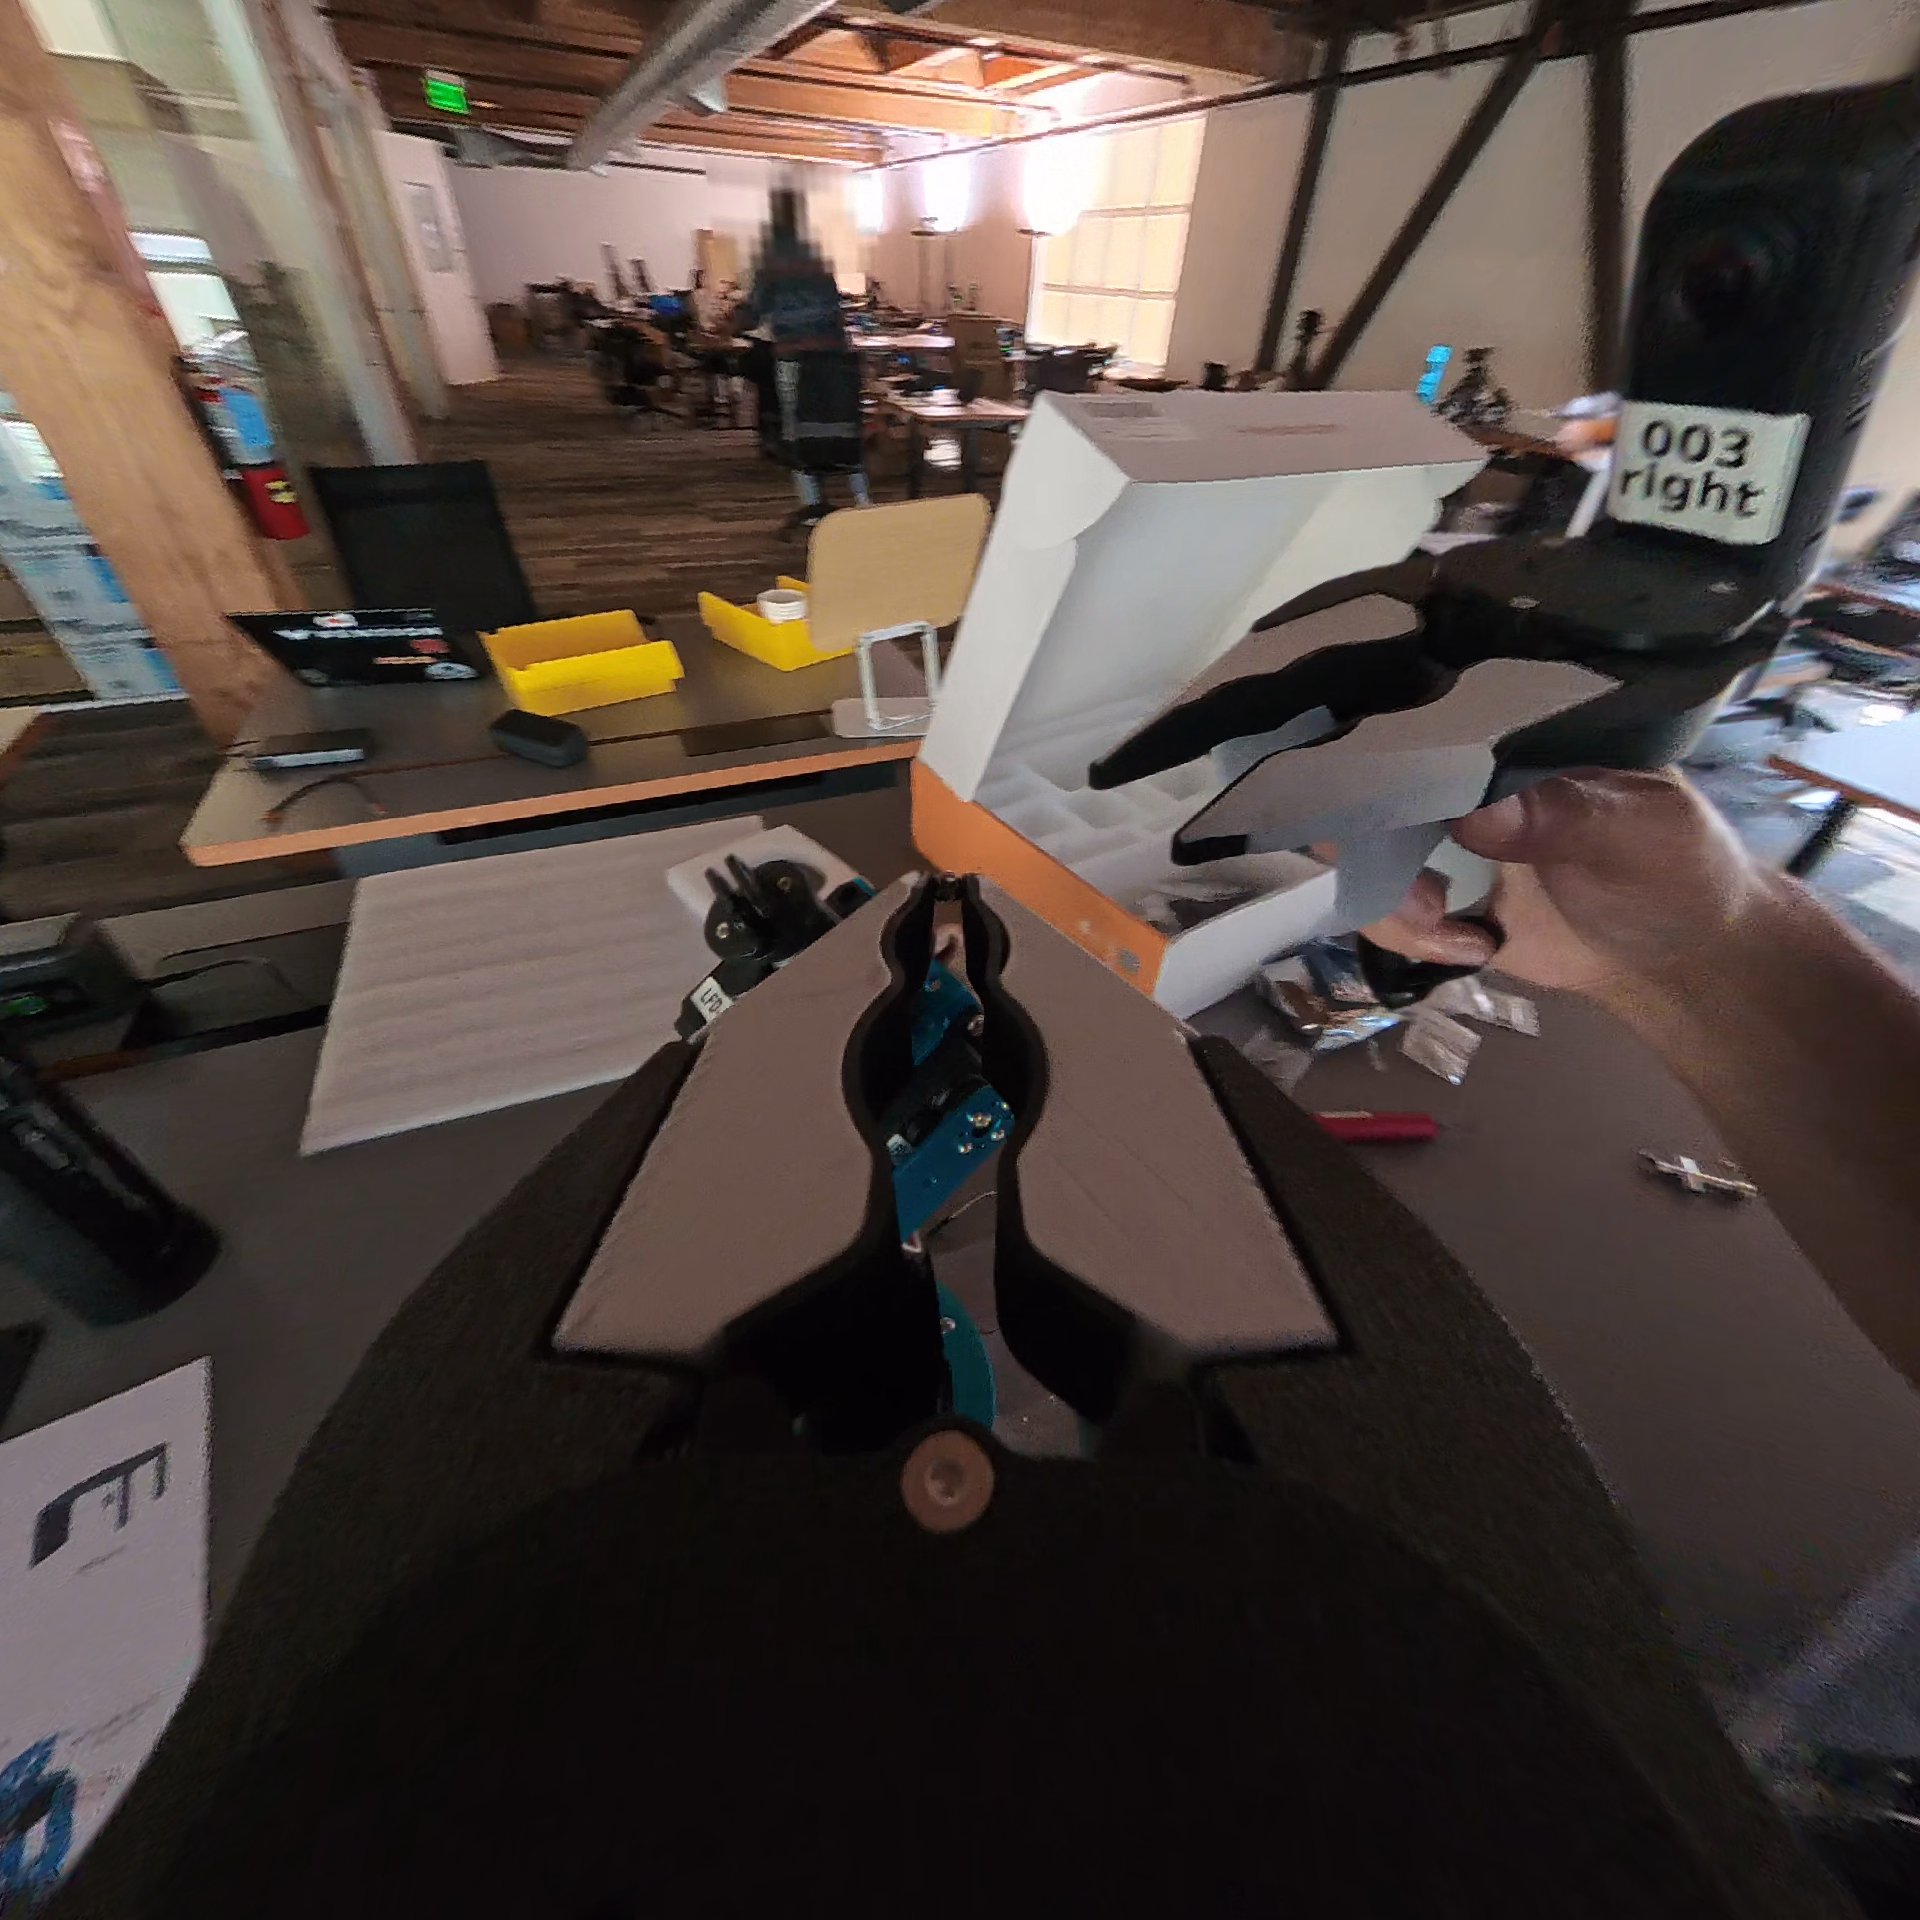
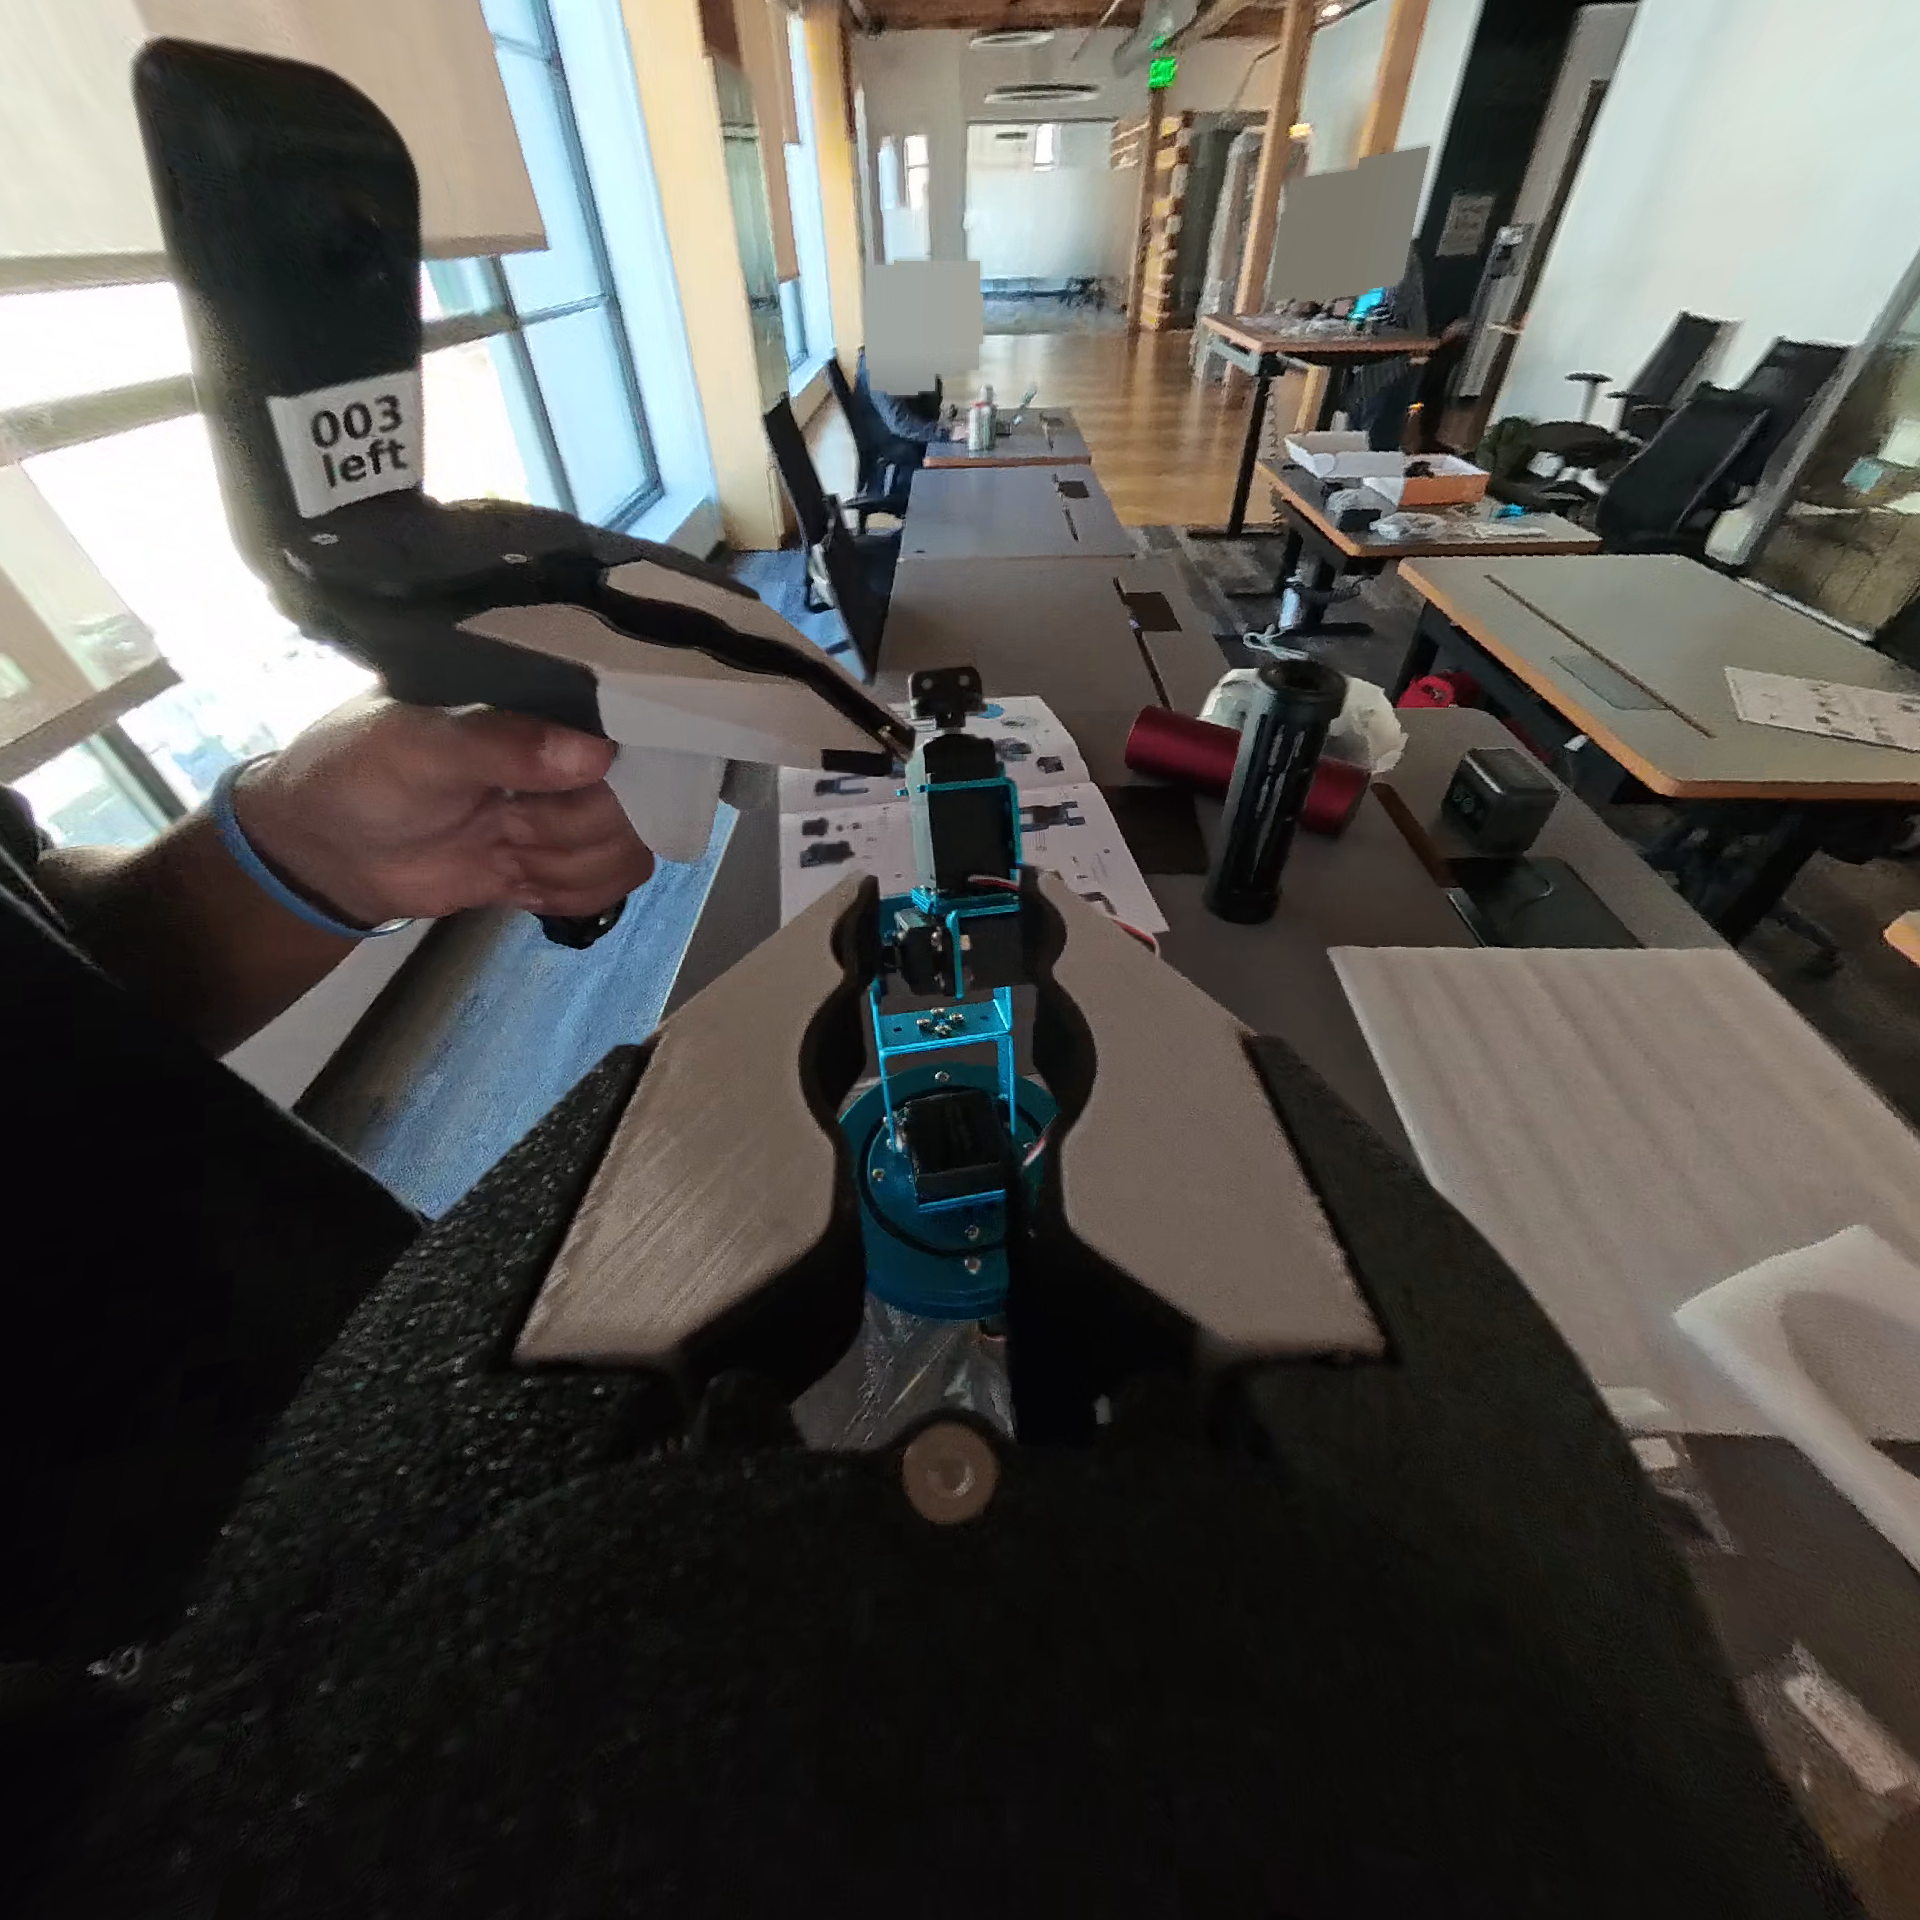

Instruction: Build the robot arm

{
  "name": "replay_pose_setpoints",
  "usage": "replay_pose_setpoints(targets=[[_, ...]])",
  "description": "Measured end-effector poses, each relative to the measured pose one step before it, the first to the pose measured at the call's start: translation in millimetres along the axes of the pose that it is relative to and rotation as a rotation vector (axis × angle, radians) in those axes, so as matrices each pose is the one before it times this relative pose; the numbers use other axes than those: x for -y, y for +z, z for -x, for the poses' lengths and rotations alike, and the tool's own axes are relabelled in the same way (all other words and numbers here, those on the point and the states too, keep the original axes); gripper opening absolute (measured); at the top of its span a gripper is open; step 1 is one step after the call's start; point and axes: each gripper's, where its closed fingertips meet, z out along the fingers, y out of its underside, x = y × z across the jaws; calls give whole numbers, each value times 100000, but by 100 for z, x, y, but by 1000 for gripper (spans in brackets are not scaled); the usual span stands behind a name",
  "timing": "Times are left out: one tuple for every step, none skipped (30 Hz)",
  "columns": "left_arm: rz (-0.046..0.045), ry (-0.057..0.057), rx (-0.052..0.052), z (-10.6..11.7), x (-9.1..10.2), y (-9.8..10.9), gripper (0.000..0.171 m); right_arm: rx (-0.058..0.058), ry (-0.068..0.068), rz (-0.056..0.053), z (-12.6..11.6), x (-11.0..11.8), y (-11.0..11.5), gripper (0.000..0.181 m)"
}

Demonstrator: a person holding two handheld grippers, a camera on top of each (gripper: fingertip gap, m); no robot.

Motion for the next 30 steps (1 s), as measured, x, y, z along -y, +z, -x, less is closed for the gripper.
replay_pose_setpoints(targets=[[642, 1161, 4439, 189, -81, 90, 3, 3194, -100, 102, 61, 7, -38, 25], [779, 1296, 4482, 219, -81, 65, 4, 3442, 374, -39, 137, -100, -16, 25], [1039, 665, 3489, 108, -75, 78, 4, 2477, 397, 694, 20, -308, 17, 25], [832, -156, 2683, 4, -27, 63, 4, 1238, -10, 909, -126, -432, 47, 26], [1176, -543, 2292, -16, -16, 77, 4, 975, -538, 591, -114, -467, 39, 26], [1726, -641, 2156, -12, -6, 59, 4, 876, -382, 471, -133, -485, 22, 26], [2203, -460, 2398, 70, 27, -10, 4, 717, 223, 625, -165, -493, 25, 26], [1645, -19, 2413, 106, 201, -115, 3, 756, 214, 255, -146, -430, 0, 26], [1700, 323, 2493, 161, 261, -196, 4, 382, -34, -127, -168, -371, -41, 26], [2325, 762, 2340, 237, 214, -220, 4, 17, -129, -102, -189, -323, -34, 26], [3019, -123, 1437, 228, 103, -239, 3, -293, -260, -155, -192, -295, -19, 26], [3016, -2377, 140, 173, 87, -248, 4, -536, -404, -419, -160, -236, 26, 26], [3009, -4562, -1016, 121, 35, -244, 4, -433, -377, -964, -60, -123, 54, 25], [2909, -5614, -1952, 14, 13, -202, 4, -197, -303, -1587, 59, -57, 97, 25], [2653, -5835, -2151, -27, 52, -145, 3, -32, -18, -1861, 128, -55, 132, 26], [2380, -5479, -2028, -35, 86, -108, 4, 252, 401, -2206, 182, -35, 157, 26], [2360, -5774, -2001, -68, 100, -117, 4, 323, 981, -2705, 177, 3, 158, 26], [2916, -4714, -1906, -102, 125, -136, 4, 1008, 1457, -3189, 263, 40, 127, 26], [3564, -2666, -1782, -149, 180, -102, 4, 1887, 1525, -3916, 343, 104, 93, 26], [3661, 507, -1531, -261, 323, -115, 4, 2482, 1182, -4055, 353, 144, 64, 26], [3700, 6149, -1837, -513, 433, -89, 4, 3177, 253, -3271, 422, 107, 23, 26], [3834, 11319, -1305, -551, 439, -38, 4, 2861, -952, -2518, 357, 158, 13, 26], [4296, 14876, -380, -310, 288, 66, 4, 1633, -1443, -2011, 146, 231, 0, 26], [3603, 16542, -905, -220, 148, 96, 4, 1366, -1104, -1669, 76, 346, 18, 26], [1798, 14974, -3014, -348, 107, 121, 4, 1755, -202, -753, 89, 383, 55, 26], [1358, 11259, -4034, -293, -22, 183, 4, 1898, 30, -305, 113, 464, 79, 27], [2872, 6848, -2922, 83, -336, 301, 4, 1052, -544, -842, 3, 591, 97, 28], [4097, 3637, -1877, 350, -517, 385, 4, 240, -776, -1049, -122, 628, 122, 28], [4054, 4323, -2041, 246, -561, 343, 4, 520, -437, -390, -97, 500, 180, 27], [2585, 5212, -1233, 282, -414, 253, 4, 695, -41, 770, -62, 273, 249, 27]])
